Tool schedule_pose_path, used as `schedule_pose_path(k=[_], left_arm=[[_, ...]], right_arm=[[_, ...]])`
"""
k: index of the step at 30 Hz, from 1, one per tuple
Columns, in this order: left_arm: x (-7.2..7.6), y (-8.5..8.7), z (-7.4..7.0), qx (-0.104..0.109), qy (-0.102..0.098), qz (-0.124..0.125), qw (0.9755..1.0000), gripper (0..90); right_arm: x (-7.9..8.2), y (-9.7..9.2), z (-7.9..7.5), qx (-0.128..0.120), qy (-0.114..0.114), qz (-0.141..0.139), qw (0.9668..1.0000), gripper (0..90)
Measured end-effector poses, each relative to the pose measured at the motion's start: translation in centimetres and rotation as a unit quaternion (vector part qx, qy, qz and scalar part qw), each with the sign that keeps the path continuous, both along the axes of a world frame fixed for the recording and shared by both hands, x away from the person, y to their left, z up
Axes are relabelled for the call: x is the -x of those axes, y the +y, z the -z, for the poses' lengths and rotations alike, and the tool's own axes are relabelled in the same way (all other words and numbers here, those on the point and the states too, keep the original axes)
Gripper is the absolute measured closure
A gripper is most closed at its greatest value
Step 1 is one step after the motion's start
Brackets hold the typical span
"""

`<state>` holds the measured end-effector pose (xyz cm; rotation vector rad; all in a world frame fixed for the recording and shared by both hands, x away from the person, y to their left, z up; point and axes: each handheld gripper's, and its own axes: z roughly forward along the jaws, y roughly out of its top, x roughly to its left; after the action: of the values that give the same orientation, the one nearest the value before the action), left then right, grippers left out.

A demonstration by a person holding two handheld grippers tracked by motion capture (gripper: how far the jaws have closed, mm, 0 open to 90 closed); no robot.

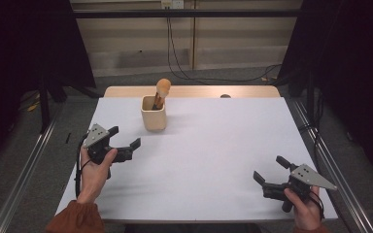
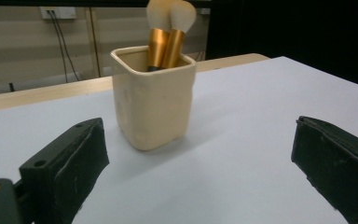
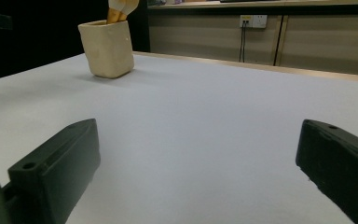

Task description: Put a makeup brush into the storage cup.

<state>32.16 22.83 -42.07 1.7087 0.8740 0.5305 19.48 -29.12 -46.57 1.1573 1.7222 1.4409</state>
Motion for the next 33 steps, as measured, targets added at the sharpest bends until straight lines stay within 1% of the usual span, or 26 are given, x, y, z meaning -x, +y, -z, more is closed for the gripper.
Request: schedule_pose_path(k=[1, 3, 4, 5, 7, 8, 9, 10, 12, 14, 17, 19, 21, 22, 23, 24, 25, 26, 27, 30, 33], left_arm=[[0.3, 0.0, 0.0, -0.004, 0.0, 0.001, 1.0, 3.3], [0.7, 0.1, 0.1, -0.004, -0.004, 0.005, 1.0, 3.3], [0.9, 0.1, 0.2, -0.011, -0.009, 0.001, 0.9999, 3.8], [1.1, 0.1, 0.3, -0.018, -0.009, -0.002, 0.9998, 3.7], [1.4, 0.3, 0.5, -0.022, -0.003, -0.004, 0.9998, 3.4], [1.6, 0.3, 0.7, -0.023, -0.005, -0.005, 0.9997, 3.7], [1.8, 0.4, 0.8, -0.024, -0.007, -0.013, 0.9996, 3.8], [2.0, 0.4, 0.9, -0.022, -0.007, -0.017, 0.9996, 3.9], [2.5, 0.4, 1.0, -0.019, -0.011, -0.015, 0.9996, 4.4], [2.8, 0.5, 1.0, -0.012, -0.006, -0.011, 0.9999, 4.2], [3.5, 0.6, 1.1, -0.007, -0.005, -0.009, 0.9999, 4.1], [3.9, 0.8, 1.1, 0.002, -0.005, -0.006, 1.0, 4.0], [4.4, 0.8, 1.2, -0.001, 0.0, -0.01, 1.0, 4.0], [4.7, 0.8, 1.2, 0.002, 0.005, -0.012, 0.9999, 3.6], [5.0, 0.9, 1.2, 0.003, 0.007, -0.017, 0.9998, 3.4], [5.3, 1.0, 1.2, -0.002, 0.0, -0.02, 0.9998, 3.4], [5.5, 1.0, 1.2, -0.005, -0.005, -0.017, 0.9998, 3.3], [5.7, 1.1, 1.2, -0.003, -0.004, -0.011, 0.9999, 3.3], [5.9, 1.2, 1.3, -0.003, -0.002, -0.011, 0.9999, 3.3], [6.3, 1.3, 1.7, -0.013, -0.003, -0.001, 0.9999, 3.3], [6.7, 1.6, 2.3, -0.011, -0.005, 0.002, 0.9999, 3.3]], right_arm=[[0.0, 0.0, 0.0, -0.001, 0.0, 0.0, 1.0, 0.0], [0.0, 0.0, 0.0, 0.0, 0.0, 0.0, 1.0, 0.0], [0.0, 0.0, 0.0, 0.0, 0.0, -0.001, 1.0, 0.0], [0.0, 0.0, 0.0, 0.0, 0.0, -0.001, 1.0, 0.0], [0.0, 0.0, 0.0, 0.0, 0.0, -0.001, 1.0, 0.0], [0.0, 0.0, 0.0, 0.0, 0.0, -0.001, 1.0, 0.0], [0.0, 0.0, 0.0, 0.0, 0.0, -0.001, 1.0, 0.0], [0.0, 0.0, 0.0, -0.001, 0.001, 0.0, 1.0, 0.0], [0.0, 0.1, 0.0, 0.0, 0.001, 0.0, 1.0, 0.0], [0.0, 0.1, 0.0, 0.002, 0.001, -0.001, 1.0, 0.0], [0.0, 0.1, 0.0, 0.001, 0.0, -0.001, 1.0, 0.0], [0.0, 0.0, 0.0, 0.002, 0.0, -0.002, 1.0, 0.0], [0.0, 0.1, 0.0, 0.001, 0.0, -0.002, 1.0, 0.0], [0.1, 0.1, 0.0, 0.001, 0.0, -0.002, 1.0, 0.0], [0.1, 0.1, 0.0, 0.001, 0.0, -0.003, 1.0, 0.0], [0.1, 0.1, 0.0, 0.002, -0.001, -0.003, 1.0, 0.0], [0.1, 0.1, 0.0, 0.002, 0.0, -0.003, 1.0, 0.0], [0.1, 0.1, 0.0, 0.0, 0.0, -0.002, 1.0, 0.0], [0.0, 0.1, 0.0, 0.001, 0.0, -0.003, 1.0, 0.0], [0.0, 0.1, 0.0, 0.002, 0.0, -0.002, 1.0, 0.0], [0.0, 0.1, 0.0, 0.001, 0.0, 0.0, 1.0, 0.0]])
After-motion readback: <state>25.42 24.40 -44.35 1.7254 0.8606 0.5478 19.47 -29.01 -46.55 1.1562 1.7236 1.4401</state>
